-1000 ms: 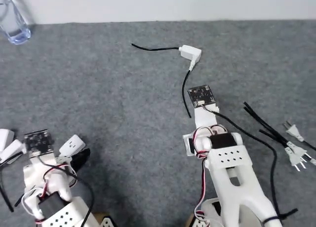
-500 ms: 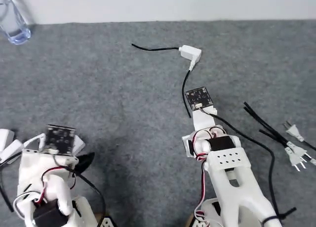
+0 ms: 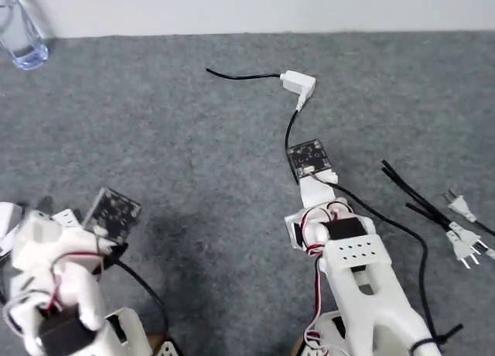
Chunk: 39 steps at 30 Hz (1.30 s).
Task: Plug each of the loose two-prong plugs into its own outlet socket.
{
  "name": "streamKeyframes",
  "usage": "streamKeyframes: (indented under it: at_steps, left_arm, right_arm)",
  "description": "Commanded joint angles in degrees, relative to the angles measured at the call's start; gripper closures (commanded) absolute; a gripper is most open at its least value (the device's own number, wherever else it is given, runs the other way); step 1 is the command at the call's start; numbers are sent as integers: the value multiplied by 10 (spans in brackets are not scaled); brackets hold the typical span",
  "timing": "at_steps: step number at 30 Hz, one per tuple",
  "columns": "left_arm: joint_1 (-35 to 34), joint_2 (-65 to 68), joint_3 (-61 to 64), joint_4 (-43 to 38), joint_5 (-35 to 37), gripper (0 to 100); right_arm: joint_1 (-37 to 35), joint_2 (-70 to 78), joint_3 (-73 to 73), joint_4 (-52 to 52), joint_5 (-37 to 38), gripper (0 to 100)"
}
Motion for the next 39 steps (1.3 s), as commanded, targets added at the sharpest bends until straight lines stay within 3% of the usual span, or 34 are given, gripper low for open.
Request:
streamKeyframes:
  at_steps: [1, 15, 21, 24, 27, 39]
  left_arm:
    - [4, 148, -131, -13, -1, 468]
    - [101, 556, -196, -14, -41, 468]
    - [91, 707, -269, -13, -45, 468]
    - [72, 769, -291, -13, -99, 468]
    - [57, 818, -298, -15, -137, 468]
    - [47, 893, -321, -16, -136, 482]
  right_arm:
    - [-23, -8, 3, -10, 19, 634]
    - [-22, -8, 4, -12, 19, 634]
    - [3, -8, 7, -31, 41, 634]
    - [22, -8, 12, -53, 43, 634]
    - [26, -8, 12, -57, 43, 634]
    - [23, -8, 13, -57, 43, 634]
